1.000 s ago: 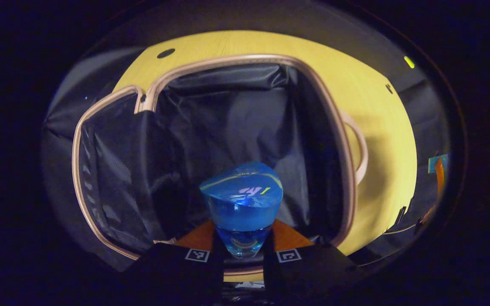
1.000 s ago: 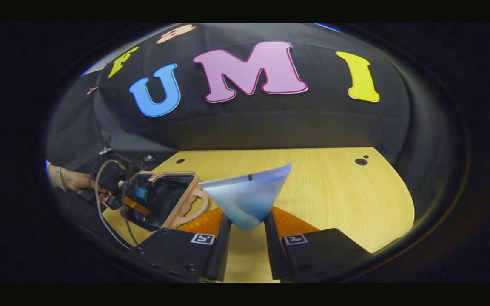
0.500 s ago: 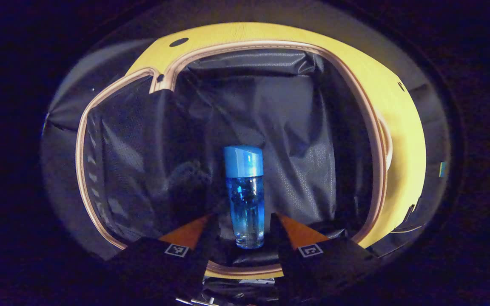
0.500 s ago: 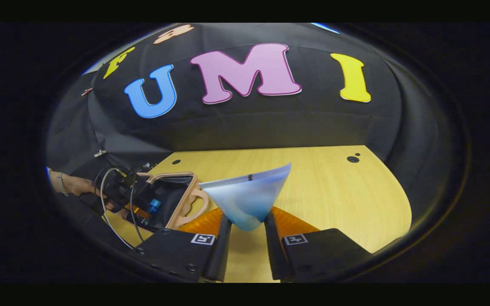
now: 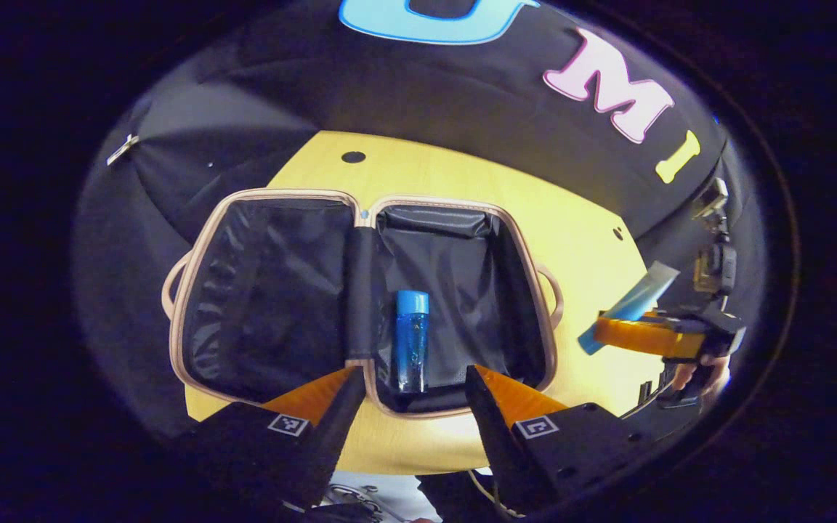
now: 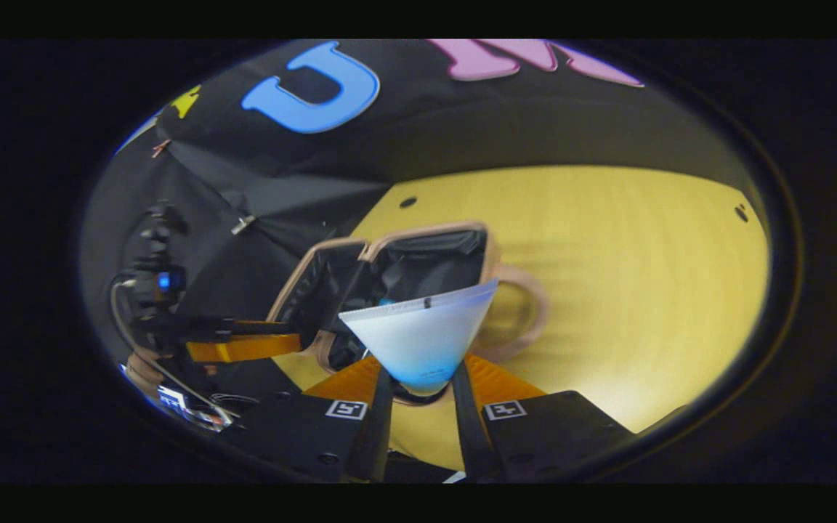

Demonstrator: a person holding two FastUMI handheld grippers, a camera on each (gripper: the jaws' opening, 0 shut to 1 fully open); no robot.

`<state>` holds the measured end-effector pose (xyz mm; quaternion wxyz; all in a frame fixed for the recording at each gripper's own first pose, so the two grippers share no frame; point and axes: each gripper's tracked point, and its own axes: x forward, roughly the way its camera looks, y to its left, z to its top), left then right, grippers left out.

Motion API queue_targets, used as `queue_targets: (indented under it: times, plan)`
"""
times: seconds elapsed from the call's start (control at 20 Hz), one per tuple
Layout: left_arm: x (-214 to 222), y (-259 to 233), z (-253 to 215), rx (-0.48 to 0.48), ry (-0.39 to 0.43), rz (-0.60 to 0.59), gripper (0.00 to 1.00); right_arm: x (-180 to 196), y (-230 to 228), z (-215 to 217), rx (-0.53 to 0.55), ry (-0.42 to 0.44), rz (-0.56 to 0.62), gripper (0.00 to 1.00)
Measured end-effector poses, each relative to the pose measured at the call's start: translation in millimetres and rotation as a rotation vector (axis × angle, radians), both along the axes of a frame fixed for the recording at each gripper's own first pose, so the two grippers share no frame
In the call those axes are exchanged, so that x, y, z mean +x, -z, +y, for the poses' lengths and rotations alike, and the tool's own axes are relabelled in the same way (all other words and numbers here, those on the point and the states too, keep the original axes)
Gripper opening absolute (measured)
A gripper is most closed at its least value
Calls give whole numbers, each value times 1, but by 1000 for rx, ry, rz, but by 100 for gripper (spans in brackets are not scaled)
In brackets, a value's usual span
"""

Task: First open the suitcase, pack the skin care products into it, and then close the suitcase.

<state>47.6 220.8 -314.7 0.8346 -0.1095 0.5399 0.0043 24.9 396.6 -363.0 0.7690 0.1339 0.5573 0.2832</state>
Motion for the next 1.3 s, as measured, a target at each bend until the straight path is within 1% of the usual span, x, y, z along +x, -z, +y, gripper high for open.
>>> queue_targets:
  times: [0.05, 0.1, 0.25, 0.35, 0.4, 0.45, 0.5, 0.55, 0.6, 0.65, 0.7, 0.75, 0.8, 0.85, 0.95, 1.0, 1.05, 1.15, 1.2, 1.3]
  plan:
    - [-12, -8, 11, -5, -30, -19, 88, -2, 15, 9, -25, -5, 52, 43]
    - [-23, -14, 27, 1, -63, -38, 88, 0, 24, 10, -52, -16, 111, 43]
    - [-53, -26, 71, 20, -163, -67, 88, -6, 59, 14, -151, 14, 285, 44]
    - [-73, -31, 92, 5, -235, -72, 88, -2, 74, 20, -204, 45, 340, 44]
    - [-85, -30, 101, 0, -274, -61, 88, -1, 78, 22, -215, 31, 367, 36]
    - [-95, -29, 111, 2, -305, -49, 88, 0, 79, 19, -236, 19, 386, 36]
    - [-103, -26, 122, 0, -325, -41, 88, 2, 81, 15, -254, 24, 393, 37]
    - [-107, -22, 131, 5, -338, -42, 88, 8, 81, 4, -286, 32, 388, 46]
    - [-112, -21, 142, 10, -349, -44, 88, -3, 90, 4, -313, 46, 376, 47]
    - [-115, -20, 151, 13, -363, -41, 88, -2, 89, 0, -317, 70, 369, 42]
    - [-116, -17, 158, 10, -381, -37, 88, 1, 84, -2, -306, 100, 359, 50]
    - [-115, -14, 165, -2, -400, -40, 88, 5, 77, -3, -289, 125, 345, 55]
    - [-112, -15, 172, -19, -415, -45, 88, 9, 67, -2, -262, 137, 318, 54]
    - [-109, -15, 179, -34, -429, -50, 88, 14, 56, -1, -234, 139, 279, 71]
    - [-98, -14, 193, -48, -447, -50, 88, 19, 26, 2, -154, 148, 216, 82]
    - [-89, -13, 201, -51, -448, -50, 88, 20, 8, 6, -103, 152, 185, 83]
    - [-77, -8, 209, -53, -444, -51, 88, 21, -9, 6, -59, 152, 151, 93]
    - [-53, 0, 226, -26, -427, -45, 88, 21, -35, 0, 10, 139, 83, 93]
    - [-40, 6, 240, 3, -413, -45, 88, 21, -47, -6, 32, 134, 45, 93]
    - [-15, 14, 273, 81, -426, -20, 88, 21, -67, -27, 49, 128, -26, 93]
